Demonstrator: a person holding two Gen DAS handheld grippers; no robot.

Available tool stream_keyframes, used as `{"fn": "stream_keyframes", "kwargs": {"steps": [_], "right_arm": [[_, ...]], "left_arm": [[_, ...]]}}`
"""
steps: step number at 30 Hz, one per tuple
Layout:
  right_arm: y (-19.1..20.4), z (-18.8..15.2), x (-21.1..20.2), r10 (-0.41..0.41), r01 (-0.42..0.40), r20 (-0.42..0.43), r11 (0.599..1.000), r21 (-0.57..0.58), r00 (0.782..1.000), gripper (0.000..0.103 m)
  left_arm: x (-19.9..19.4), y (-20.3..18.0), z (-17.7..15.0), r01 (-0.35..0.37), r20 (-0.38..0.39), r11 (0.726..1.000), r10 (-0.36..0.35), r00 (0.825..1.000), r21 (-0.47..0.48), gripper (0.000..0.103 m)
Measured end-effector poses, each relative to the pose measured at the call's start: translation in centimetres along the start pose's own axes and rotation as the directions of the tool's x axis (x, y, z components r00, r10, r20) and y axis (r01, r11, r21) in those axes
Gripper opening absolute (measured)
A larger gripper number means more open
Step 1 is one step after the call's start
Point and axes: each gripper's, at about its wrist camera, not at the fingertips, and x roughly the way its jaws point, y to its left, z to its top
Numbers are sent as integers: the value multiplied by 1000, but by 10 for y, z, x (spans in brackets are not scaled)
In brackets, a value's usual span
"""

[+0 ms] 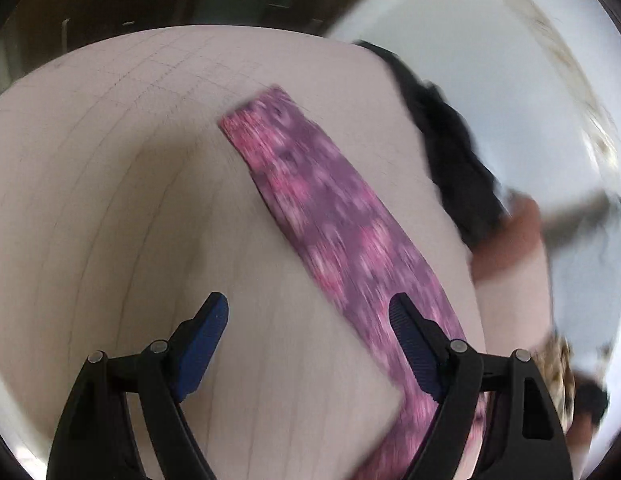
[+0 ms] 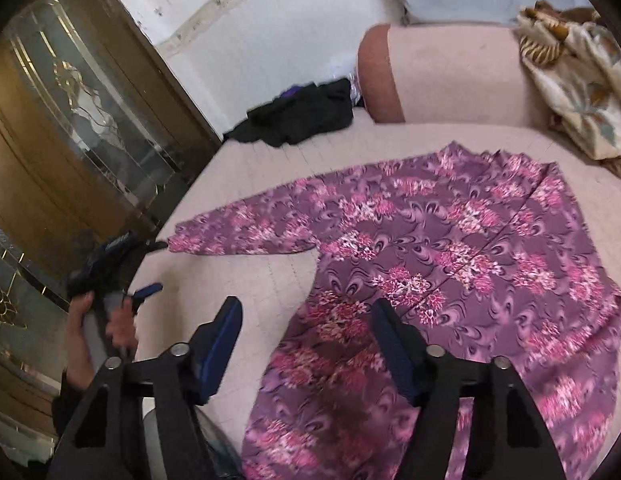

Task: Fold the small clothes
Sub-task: 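Grasp the other sleeve cuff with the left gripper and lift it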

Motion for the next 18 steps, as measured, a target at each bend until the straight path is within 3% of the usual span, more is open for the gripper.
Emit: {"fn": "stream_keyframes", "kwargs": {"steps": [3, 6, 7, 9, 10, 11, 13, 15, 18], "right_arm": [[-16, 3, 22, 5, -4, -23, 1000, 11, 1000, 64], [-30, 1, 37, 6, -5, -41, 999, 32, 999, 53], [-33, 1, 40, 10, -9, -46, 999, 40, 999, 46], [-38, -1, 48, 16, -13, -60, 998, 55, 998, 43], [-40, -2, 50, 15, -11, -66, 998, 60, 998, 40], [-40, -3, 52, 18, -13, -74, 998, 65, 997, 38], [-39, -2, 52, 23, -18, -80, 998, 67, 997, 37], [-35, -1, 48, 14, -10, -73, 998, 57, 997, 37], [-33, -1, 36, 2, 2, -57, 998, 60, 998, 37]], "left_arm": [[35, 1, 29, -41, 20, 999, 42, 999, -36, 82], [61, 4, 42, -86, -6, 993, 86, 996, -80, 79], [63, 2, 44, -86, 24, 993, 89, 996, -82, 79], [68, -3, 46, -106, 63, 992, 110, 992, -68, 78], [71, -4, 47, -120, 79, 991, 125, 989, -67, 69], [73, -8, 48, -162, 97, 985, 167, 981, -57, 47], [75, -12, 51, -197, 99, 980, 199, 975, -34, 16], [73, -18, 47, -187, 80, 982, 187, 979, -3, 11], [36, -54, 22, -177, 215, 972, 141, 966, 154, 11]]}}
